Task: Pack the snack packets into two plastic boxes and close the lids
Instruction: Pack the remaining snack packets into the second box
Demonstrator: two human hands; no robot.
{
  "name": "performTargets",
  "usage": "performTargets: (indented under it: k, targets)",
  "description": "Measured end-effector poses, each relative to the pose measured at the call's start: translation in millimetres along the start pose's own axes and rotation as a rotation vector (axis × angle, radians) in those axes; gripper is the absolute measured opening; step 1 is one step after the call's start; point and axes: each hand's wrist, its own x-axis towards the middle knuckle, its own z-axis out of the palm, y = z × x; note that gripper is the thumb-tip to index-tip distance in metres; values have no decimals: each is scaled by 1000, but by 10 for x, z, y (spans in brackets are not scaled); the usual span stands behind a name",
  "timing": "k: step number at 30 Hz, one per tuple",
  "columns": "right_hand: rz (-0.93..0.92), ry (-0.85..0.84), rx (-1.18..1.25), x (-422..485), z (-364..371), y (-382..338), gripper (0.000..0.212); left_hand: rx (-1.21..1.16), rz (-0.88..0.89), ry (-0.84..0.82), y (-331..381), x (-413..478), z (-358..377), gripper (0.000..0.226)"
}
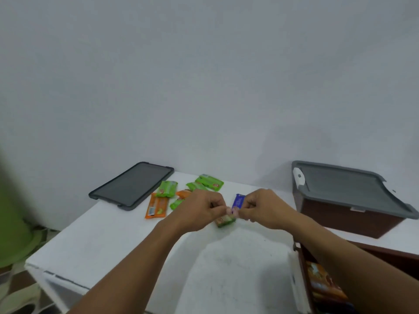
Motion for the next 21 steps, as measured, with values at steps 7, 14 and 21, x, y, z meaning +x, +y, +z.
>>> performTargets:
  k: [7, 14, 21]
  targets:
    - [99, -64, -117, 615, 482, -177, 14, 100, -150, 84, -852, 131, -543, 14]
    - [299, -37, -175, 965, 986, -179, 37, 358, -325, 39, -1460, 383, -701, 8]
    - [395, 0, -394, 1083, 1244, -149, 48, 517, -517, -49, -1801, 357, -522, 58]
